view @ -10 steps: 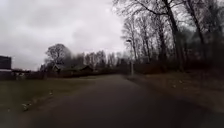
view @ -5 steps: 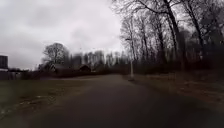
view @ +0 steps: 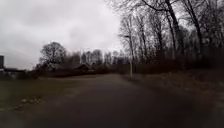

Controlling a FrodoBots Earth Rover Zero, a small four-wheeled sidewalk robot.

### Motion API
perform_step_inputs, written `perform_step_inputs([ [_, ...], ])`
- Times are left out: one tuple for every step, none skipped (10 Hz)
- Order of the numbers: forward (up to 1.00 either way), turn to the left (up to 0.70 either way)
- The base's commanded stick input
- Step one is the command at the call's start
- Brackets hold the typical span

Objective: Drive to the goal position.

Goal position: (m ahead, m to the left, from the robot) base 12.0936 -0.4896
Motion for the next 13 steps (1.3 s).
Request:
perform_step_inputs([
  [1.0, 0.0],
  [1.0, 0.0],
  [1.0, 0.0],
  [1.0, 0.0],
  [1.0, 0.0],
  [1.0, 0.0],
  [1.0, 0.0],
  [1.0, 0.0],
  [1.0, 0.0],
  [1.0, 0.0],
  [1.0, 0.0],
  [1.0, 0.0],
  [1.0, 0.0],
])
